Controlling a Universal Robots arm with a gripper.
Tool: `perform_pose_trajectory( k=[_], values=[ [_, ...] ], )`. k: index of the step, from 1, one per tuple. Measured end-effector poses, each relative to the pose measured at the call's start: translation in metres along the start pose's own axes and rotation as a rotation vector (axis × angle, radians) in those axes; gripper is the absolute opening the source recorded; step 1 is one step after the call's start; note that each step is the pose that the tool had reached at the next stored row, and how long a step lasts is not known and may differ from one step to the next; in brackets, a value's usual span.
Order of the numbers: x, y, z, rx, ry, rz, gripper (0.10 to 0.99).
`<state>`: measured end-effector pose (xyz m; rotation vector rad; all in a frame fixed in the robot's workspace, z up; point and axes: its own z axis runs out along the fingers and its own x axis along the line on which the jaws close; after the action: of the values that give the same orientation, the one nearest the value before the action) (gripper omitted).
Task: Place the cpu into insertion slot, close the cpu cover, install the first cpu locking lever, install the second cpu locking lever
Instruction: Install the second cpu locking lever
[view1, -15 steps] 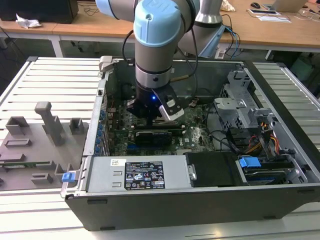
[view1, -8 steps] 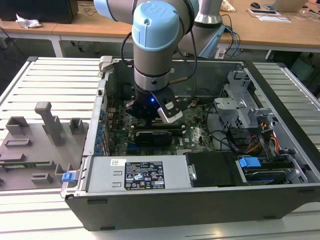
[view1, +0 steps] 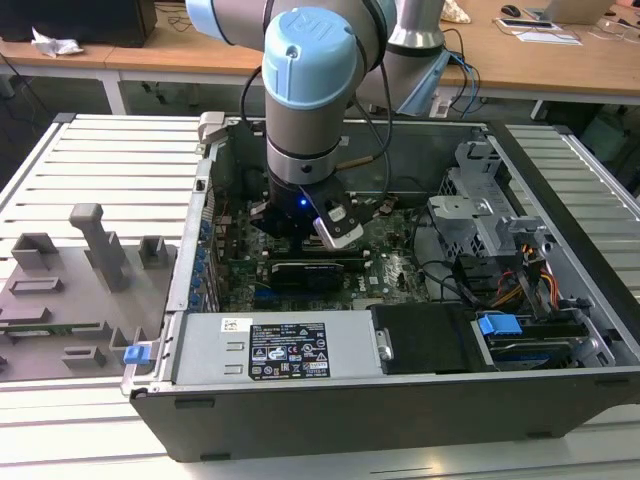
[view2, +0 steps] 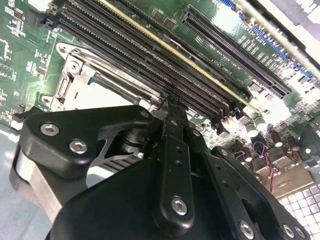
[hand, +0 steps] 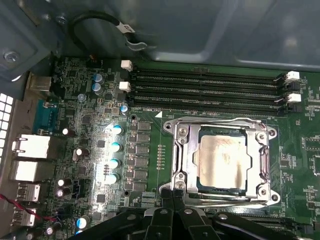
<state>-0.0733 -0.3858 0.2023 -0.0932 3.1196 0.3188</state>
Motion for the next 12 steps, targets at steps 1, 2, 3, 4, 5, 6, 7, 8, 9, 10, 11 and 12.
perform_pose_trajectory(
  k=[1, 2, 3, 4, 5, 6, 7, 8, 9, 10, 11, 12],
  values=[
    [0.0003, -0.0001, 0.0006, -0.004, -0.0002, 0.0, 0.106],
    [0.0007, -0.0002, 0.0012, -0.007, -0.0004, -0.001, 0.106],
    [0.001, -0.0002, 0.0016, -0.01, -0.0006, -0.001, 0.106],
    [0.0014, -0.0001, 0.0022, -0.012, -0.0008, -0.001, 0.106],
    [0.002, -0.0002, 0.0027, -0.013, -0.0009, -0.001, 0.106],
    [0.0027, -0.0003, 0.0033, -0.014, -0.0007, -0.001, 0.106],
    [0.0038, -0.0005, 0.0042, -0.015, -0.0006, -0.001, 0.106],
    [0.0041, -0.0005, 0.0045, -0.015, -0.0007, -0.001, 0.106],
    [0.0042, -0.0005, 0.0045, -0.015, -0.0007, -0.001, 0.106],
    [0.0043, -0.0005, 0.0045, -0.016, -0.0007, -0.001, 0.106],
    [0.0043, -0.0003, 0.0037, -0.016, -0.0008, -0.001, 0.106],
    [0.0043, 0.0, 0.0024, -0.016, -0.0009, -0.001, 0.106]
  ],
)
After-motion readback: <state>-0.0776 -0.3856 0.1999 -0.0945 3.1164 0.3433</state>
